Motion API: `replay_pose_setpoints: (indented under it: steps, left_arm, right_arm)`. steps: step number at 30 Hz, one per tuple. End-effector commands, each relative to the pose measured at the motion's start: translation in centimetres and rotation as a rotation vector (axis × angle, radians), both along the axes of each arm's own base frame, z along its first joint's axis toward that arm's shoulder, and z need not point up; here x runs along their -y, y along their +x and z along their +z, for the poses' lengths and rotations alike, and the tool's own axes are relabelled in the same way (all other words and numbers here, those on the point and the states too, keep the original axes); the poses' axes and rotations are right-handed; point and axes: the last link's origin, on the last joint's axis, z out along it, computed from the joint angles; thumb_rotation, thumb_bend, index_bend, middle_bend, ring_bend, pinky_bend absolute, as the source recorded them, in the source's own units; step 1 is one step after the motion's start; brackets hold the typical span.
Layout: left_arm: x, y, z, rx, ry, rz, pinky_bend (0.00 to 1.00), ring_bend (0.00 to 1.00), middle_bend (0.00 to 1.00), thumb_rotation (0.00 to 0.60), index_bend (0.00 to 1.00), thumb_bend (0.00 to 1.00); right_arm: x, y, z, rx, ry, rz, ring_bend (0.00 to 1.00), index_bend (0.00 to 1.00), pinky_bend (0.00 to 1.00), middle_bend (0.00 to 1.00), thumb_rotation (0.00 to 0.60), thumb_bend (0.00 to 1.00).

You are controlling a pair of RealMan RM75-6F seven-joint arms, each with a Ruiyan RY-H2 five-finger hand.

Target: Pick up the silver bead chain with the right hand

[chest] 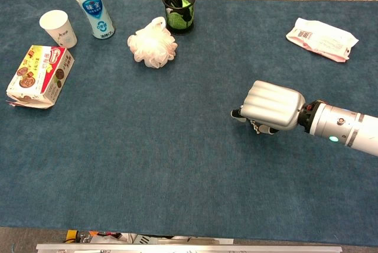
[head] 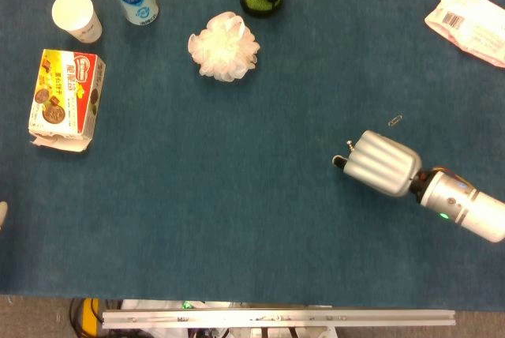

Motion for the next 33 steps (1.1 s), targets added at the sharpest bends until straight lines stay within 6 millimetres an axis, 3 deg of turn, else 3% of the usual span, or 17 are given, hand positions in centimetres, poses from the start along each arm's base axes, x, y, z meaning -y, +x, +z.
replay_pose_setpoints:
  steps: [1,6,16,33]
  left_arm:
    - [0.00,-0.04,0.02,0.001,0.002,0.000,0.00,0.02,0.02,0.600,0.01,0.27]
    - [0.02,-0.21,0.14,0.004,0.009,0.004,0.00,0.02,0.02,0.600,0.01,0.27]
    - [0.00,-0.44,0.03,0.007,0.007,0.006,0.00,0.02,0.02,0.600,0.01,0.27]
    - [-0.07,-0.45,-0.01,0.006,0.008,0.008,0.00,0.02,0.02,0.600,0.01,0.27]
  right_arm:
    - [-0.10,0.43,-0.35,0.013,0.010,-0.003,0.95,0.49,1.00,0.93,0.600,0.17]
    - [-0.20,0.87,-0.78,0.028,0.021,-0.013,0.95,0.49,1.00,0.93,0.600,0.18]
    - [-0.45,0.64,-0.69,0.019,0.045,-0.045,0.95,0.49,1.00,0.93,0.600,0.29]
    - [-0.32,0.23,-0.81,0.011,0.049,-0.070,0.95,0.49,1.00,0.93,0.600,0.29]
